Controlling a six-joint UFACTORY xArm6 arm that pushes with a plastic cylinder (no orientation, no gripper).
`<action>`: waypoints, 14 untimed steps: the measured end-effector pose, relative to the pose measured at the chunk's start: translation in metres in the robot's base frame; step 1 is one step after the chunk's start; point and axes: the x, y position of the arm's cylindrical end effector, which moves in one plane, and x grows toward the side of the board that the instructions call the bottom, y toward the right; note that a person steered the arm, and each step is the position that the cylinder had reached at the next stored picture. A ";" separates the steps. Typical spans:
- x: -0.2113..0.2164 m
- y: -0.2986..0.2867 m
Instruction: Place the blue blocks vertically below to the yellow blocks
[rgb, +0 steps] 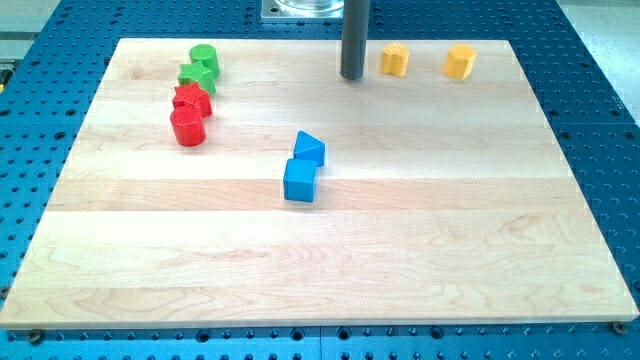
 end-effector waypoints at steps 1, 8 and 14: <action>-0.003 0.054; 0.108 -0.009; 0.198 -0.030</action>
